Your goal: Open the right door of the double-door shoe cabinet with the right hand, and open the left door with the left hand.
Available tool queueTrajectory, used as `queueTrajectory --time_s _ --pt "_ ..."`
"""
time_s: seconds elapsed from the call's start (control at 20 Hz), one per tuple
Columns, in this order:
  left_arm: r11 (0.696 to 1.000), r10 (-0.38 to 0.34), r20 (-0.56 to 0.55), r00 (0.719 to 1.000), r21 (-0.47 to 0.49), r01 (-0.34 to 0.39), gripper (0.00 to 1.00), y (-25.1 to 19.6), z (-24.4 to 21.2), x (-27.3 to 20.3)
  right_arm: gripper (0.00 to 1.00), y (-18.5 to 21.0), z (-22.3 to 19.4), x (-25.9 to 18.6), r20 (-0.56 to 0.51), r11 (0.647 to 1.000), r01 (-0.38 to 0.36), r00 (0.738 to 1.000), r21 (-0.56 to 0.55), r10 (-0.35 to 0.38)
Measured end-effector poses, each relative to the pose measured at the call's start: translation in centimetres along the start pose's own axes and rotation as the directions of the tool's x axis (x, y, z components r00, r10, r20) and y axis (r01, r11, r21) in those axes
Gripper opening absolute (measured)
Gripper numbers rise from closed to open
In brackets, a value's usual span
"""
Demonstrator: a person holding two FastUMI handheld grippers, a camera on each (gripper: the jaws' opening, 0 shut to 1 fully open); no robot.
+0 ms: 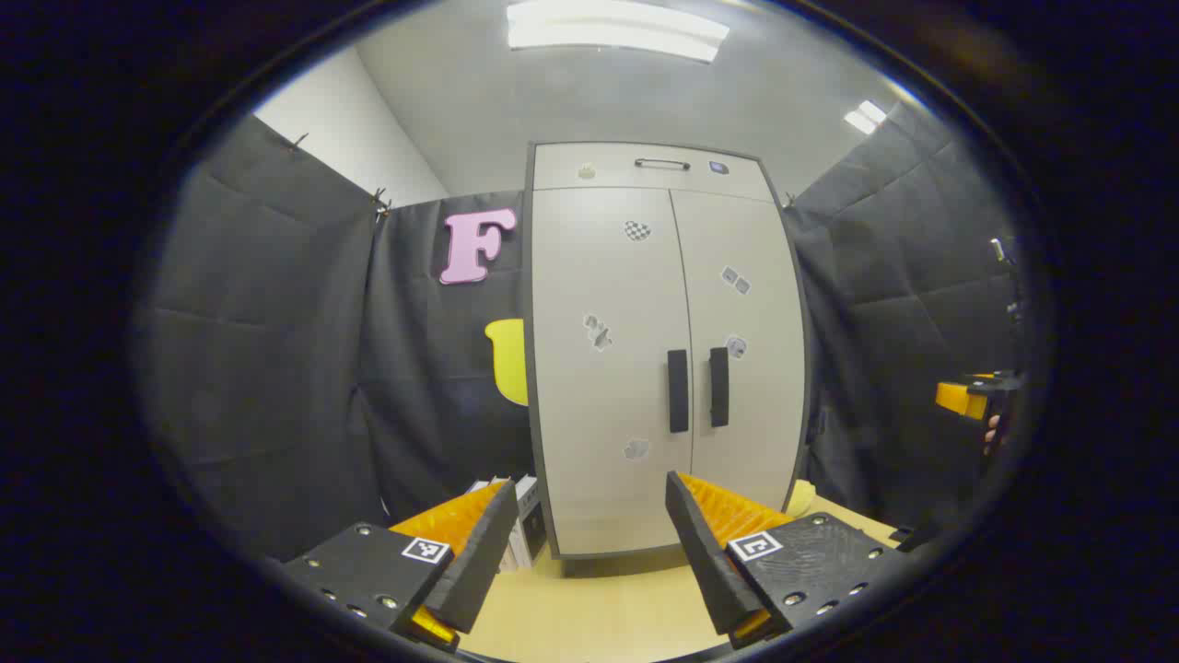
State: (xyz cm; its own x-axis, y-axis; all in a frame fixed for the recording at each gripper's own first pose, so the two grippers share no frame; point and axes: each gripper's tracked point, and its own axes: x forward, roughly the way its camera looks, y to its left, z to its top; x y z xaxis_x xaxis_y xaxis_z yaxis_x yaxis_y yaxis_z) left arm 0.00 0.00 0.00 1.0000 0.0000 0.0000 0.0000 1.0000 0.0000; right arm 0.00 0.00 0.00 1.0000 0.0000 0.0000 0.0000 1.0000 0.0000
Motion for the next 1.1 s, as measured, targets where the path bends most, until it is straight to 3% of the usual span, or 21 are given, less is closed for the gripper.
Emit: queueTrajectory --time_s 0.2,0.25,0.35,0.5,0.6,0.65,0.8,0.85,0.95,1.05,1.1 --pt "1.0 -0.003 -0.023 1.0 -0.018 0.002 0.94 0.5 -0.9 -0.4 0.92 2.7 0.6 0.5 -0.006 0.998 -0.064 0.998 -0.013 0.064" --pt "1.0 -0.006 -0.029 1.0 -0.03 0.005 0.94 0.5 -1.3 -0.2 0.98 3.2 0.7 0.7 -0.003 0.997 -0.079 0.997 -0.018 0.078" --pt "0.998 -0.002 -0.05 0.999 -0.056 -0.001 0.94 0.5 -2.1 -0.2 0.98 3.8 0.9 1.4 0.008 0.995 -0.095 0.995 -0.039 0.095" --pt "0.995 0.057 -0.061 0.997 -0.077 -0.061 0.94 1.4 -2.1 0.1 0.93 4.7 1.1 3.6 0.002 0.991 -0.125 0.992 -0.046 0.125" --pt "0.991 0.089 -0.085 0.992 -0.096 -0.097 0.94 1.6 -1.8 0.9 0.98 5.3 1.4 5.1 -0.019 0.988 -0.155 0.988 -0.022 0.154" --pt "0.989 0.092 -0.098 0.991 -0.104 -0.103 0.94 1.4 -1.6 1.2 0.93 5.7 1.8 5.5 -0.019 0.985 -0.172 0.985 -0.005 0.171" --pt "0.986 0.112 -0.086 0.99 -0.118 -0.122 0.94 1.0 -0.5 2.3 0.98 5.6 2.3 7.0 0.014 0.981 -0.191 0.982 0.015 0.191" --pt "0.982 0.127 -0.089 0.988 -0.129 -0.138 0.94 0.9 -0.7 2.5 0.93 5.5 1.6 7.5 0.003 0.98 -0.199 0.98 0.017 0.199" --pt "0.976 0.155 -0.109 0.982 -0.138 -0.17 0.94 0.0 -1.2 3.3 0.98 5.3 0.2 8.4 -0.051 0.973 -0.229 0.972 0.02 0.23" --pt "0.98 0.162 -0.118 0.98 -0.101 -0.174 0.94 -2.0 -1.0 4.6 0.98 4.5 -0.5 9.4 -0.07 0.968 -0.251 0.965 0.031 0.252" --pt "0.98 0.171 -0.119 0.978 -0.08 -0.181 0.94 -2.9 -0.8 5.2 0.93 4.3 -0.9 9.9 -0.077 0.965 -0.259 0.962 0.04 0.262"
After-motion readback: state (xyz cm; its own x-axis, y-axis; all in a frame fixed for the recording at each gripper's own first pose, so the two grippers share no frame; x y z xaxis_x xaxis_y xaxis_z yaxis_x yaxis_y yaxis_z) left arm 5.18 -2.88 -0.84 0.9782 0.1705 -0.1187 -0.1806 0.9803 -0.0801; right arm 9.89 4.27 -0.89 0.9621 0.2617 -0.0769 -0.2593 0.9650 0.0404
